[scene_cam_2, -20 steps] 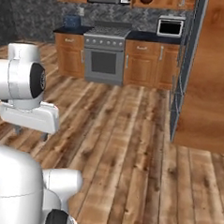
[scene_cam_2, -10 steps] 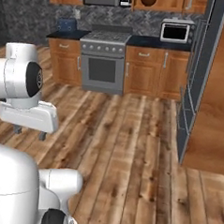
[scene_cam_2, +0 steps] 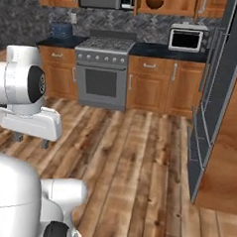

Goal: Pick up the bowls from the cabinet and place each bowl in front of a stool on the dining counter.

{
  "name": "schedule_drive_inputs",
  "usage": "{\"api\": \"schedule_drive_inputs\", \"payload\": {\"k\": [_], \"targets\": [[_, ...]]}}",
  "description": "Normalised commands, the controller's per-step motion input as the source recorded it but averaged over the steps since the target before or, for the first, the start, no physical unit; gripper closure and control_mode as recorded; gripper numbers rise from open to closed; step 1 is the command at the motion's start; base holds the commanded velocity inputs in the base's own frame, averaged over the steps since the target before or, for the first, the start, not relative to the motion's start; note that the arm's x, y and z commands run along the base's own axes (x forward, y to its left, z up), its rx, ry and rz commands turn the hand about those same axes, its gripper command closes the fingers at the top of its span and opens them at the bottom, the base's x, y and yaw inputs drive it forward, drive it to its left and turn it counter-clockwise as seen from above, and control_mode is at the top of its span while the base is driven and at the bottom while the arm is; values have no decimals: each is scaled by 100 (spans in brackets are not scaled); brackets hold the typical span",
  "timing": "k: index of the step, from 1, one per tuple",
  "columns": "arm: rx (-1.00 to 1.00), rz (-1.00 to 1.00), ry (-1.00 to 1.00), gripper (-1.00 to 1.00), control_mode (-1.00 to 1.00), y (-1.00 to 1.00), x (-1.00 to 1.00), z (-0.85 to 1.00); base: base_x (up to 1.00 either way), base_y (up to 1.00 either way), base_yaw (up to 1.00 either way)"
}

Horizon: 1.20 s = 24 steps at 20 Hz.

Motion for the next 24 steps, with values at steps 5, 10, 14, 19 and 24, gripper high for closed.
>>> {"api": "schedule_drive_inputs", "payload": {"k": [5,10,14,19,24], "targets": [[0,0,0,-100,100,0,0,0,100,0,0],[0,0,0,-100,100,0,0,0,100,0,0],[0,0,0,-100,100,0,0,0,100,0,0],[0,0,0,-100,100,0,0,0,100,-1,0],[0,0,0,-100,100,0,0,0,100,-7,0]]}}
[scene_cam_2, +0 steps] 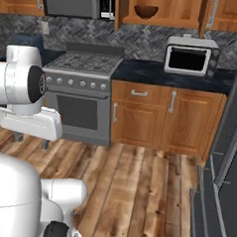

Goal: Pick up the bowls from the cabinet and place each bowl in front of a stool on the dining counter.

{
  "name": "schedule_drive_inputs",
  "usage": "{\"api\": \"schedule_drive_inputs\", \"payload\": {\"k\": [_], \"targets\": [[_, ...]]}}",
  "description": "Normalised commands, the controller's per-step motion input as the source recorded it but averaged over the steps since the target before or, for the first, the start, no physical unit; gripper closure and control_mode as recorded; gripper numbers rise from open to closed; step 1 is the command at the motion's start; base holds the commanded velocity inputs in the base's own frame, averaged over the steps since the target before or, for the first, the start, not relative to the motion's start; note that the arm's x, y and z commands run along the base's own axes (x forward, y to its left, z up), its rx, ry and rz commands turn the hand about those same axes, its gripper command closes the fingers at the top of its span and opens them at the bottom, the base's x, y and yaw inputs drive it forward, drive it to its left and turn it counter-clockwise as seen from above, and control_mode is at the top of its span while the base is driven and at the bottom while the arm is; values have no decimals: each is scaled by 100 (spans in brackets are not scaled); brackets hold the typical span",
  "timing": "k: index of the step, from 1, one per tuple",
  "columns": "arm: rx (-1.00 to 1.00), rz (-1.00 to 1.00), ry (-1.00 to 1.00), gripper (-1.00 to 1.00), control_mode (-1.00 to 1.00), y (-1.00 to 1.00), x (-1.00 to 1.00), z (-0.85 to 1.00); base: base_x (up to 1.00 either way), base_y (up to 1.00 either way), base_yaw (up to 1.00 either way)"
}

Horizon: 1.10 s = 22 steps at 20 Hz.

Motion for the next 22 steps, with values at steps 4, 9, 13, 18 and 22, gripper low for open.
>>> {"api": "schedule_drive_inputs", "payload": {"k": [4,9,13,18,22], "targets": [[0,0,0,-100,100,0,0,0,100,-9,0],[0,0,0,-100,100,0,0,0,100,-23,0],[0,0,0,-100,100,0,0,0,100,-44,0],[0,0,0,-100,100,0,0,0,100,-57,2],[0,0,0,-100,100,0,0,0,100,-53,4]]}}
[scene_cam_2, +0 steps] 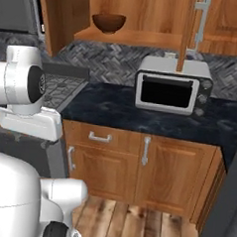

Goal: Pick up the bowls from the cabinet and place each bowl in front of a stool on the dining counter.

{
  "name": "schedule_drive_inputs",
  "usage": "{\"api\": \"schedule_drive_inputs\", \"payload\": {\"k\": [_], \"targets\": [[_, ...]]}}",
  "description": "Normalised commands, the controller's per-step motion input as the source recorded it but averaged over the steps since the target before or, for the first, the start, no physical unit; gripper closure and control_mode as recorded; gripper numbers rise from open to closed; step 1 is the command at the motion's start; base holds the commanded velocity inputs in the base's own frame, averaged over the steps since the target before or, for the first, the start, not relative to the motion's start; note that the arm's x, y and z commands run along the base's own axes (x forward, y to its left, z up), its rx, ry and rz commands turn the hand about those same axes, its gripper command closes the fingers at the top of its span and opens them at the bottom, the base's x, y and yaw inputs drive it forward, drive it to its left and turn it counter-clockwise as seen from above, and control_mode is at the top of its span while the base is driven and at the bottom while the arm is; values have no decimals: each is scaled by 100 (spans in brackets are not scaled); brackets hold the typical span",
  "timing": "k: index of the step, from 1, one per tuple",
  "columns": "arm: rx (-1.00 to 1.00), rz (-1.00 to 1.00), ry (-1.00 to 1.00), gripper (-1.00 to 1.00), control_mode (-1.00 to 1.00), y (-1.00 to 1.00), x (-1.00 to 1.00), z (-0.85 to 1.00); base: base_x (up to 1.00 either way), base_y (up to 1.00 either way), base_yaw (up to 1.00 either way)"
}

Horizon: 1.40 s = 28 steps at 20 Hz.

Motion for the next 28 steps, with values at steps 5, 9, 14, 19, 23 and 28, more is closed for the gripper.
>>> {"api": "schedule_drive_inputs", "payload": {"k": [5,9,14,19,23,28], "targets": [[0,0,0,-100,100,0,0,0,100,-15,2],[0,0,0,-100,100,0,0,0,99,-9,2],[0,0,0,-100,100,0,0,0,71,-24,7],[0,0,0,-100,100,0,0,0,28,-12,2],[0,0,0,-100,100,0,0,0,14,-20,1],[0,0,0,-100,100,0,0,0,44,-49,3]]}}
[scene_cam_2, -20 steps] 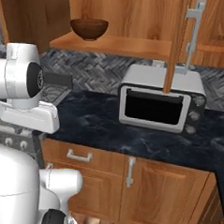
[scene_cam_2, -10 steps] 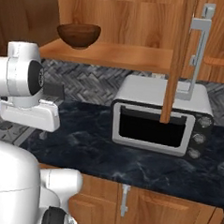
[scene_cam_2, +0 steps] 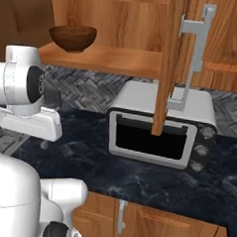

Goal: Pick up the bowls from the cabinet and place each bowl in front of a stool on the dining counter.

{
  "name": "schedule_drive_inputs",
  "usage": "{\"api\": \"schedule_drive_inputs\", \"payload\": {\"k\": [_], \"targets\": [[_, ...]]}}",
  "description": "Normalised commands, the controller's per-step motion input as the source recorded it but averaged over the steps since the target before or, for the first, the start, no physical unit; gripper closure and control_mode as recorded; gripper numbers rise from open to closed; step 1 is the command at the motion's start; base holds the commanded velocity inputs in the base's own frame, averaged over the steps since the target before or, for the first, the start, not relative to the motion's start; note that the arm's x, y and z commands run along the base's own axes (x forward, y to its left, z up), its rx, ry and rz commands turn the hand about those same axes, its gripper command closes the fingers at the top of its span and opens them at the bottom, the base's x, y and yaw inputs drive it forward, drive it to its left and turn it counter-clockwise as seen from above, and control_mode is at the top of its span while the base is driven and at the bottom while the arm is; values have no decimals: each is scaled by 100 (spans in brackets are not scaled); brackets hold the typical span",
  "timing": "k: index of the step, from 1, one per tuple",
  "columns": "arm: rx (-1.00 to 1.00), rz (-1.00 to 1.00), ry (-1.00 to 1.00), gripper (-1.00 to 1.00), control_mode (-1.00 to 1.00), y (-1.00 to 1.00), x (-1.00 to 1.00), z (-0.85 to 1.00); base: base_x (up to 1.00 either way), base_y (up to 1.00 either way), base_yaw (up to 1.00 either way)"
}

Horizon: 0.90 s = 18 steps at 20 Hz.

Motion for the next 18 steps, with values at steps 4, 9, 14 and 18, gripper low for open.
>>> {"api": "schedule_drive_inputs", "payload": {"k": [4,9,14,18], "targets": [[0,0,0,-100,100,0,0,0,54,-38,2],[0,0,0,-100,100,0,0,0,43,-2,0],[0,0,0,-100,100,0,0,0,63,0,0],[0,0,0,-100,100,0,0,0,58,0,0]]}}
